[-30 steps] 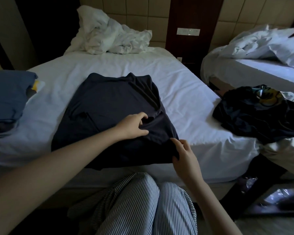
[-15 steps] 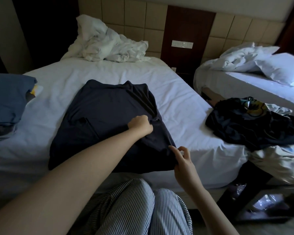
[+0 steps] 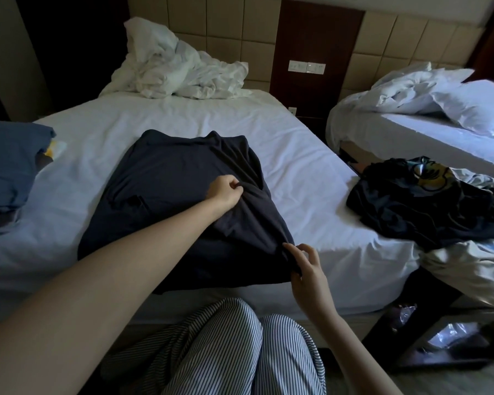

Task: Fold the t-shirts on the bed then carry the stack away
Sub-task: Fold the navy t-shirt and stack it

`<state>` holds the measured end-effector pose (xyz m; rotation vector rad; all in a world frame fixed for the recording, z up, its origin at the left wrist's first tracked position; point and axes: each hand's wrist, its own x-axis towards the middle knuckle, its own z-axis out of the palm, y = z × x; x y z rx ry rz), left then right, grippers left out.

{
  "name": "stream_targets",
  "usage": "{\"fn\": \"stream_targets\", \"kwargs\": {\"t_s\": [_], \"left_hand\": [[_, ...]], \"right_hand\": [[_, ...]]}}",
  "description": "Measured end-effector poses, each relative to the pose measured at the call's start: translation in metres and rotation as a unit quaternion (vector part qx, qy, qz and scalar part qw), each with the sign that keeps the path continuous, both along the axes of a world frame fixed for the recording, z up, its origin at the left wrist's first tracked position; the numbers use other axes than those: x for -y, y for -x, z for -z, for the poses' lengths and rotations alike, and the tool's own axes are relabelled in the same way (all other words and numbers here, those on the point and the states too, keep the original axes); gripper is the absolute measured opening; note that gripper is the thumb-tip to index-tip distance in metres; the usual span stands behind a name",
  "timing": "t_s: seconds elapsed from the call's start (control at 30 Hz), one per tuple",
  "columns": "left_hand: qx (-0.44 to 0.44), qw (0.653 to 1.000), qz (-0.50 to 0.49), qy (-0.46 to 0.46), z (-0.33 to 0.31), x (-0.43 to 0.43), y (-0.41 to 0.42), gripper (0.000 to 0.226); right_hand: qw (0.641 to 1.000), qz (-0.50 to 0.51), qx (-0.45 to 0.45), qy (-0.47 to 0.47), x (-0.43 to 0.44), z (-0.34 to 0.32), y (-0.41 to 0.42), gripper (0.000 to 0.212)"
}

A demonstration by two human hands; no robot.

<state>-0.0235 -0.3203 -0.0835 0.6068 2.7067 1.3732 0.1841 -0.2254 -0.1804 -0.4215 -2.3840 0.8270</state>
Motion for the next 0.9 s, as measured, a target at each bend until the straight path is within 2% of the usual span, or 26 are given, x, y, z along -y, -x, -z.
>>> {"fn": "stream_targets", "kwargs": {"t_s": [0.07,0.2,0.33,0.43,0.57,0.63,0.7,0.77,0.83,0.9], "left_hand": [[-0.028,0.999,-0.014,-0.007,0.004,0.006,-0.004,0.012],[0.023,0.999,-0.035,-0.034,0.014,0.025,-0.024,0.022],[0.045,0.996,0.029,0.078,0.011,0.051,-0.041,0.027],[0.047,0.984,0.068,0.158,0.008,0.062,-0.046,0.017],[0.048,0.992,0.055,0.105,0.012,0.077,-0.045,0.014],[0.014,0.990,0.053,0.126,0.016,0.086,-0.048,0.008],[-0.048,0.984,0.070,0.159,0.023,0.095,-0.053,0.023],[-0.165,0.966,0.085,0.180,0.032,0.106,-0.059,0.041],[-0.245,0.954,0.094,0.148,0.039,0.121,-0.066,0.045],[-0.297,0.945,0.088,0.109,0.047,0.144,-0.068,0.041]], "right_hand": [[1.000,-0.003,0.003,0.008,-0.002,-0.001,-0.001,0.058],[0.999,-0.033,0.034,-0.017,-0.006,0.000,-0.006,0.066],[0.998,-0.040,0.035,-0.026,-0.007,0.003,-0.008,0.069],[0.998,-0.040,0.038,-0.017,-0.006,0.001,-0.006,0.072],[0.997,-0.029,0.049,-0.046,-0.003,-0.009,-0.007,0.065],[0.995,-0.038,0.067,-0.062,-0.004,-0.012,-0.009,0.061],[0.992,-0.054,0.080,-0.080,-0.004,-0.012,-0.010,0.061],[0.986,-0.062,0.101,-0.118,-0.006,-0.013,-0.011,0.067],[0.955,-0.055,0.179,-0.228,-0.011,-0.012,-0.016,0.086],[0.910,-0.057,0.194,-0.361,-0.017,-0.010,-0.018,0.116]]}}
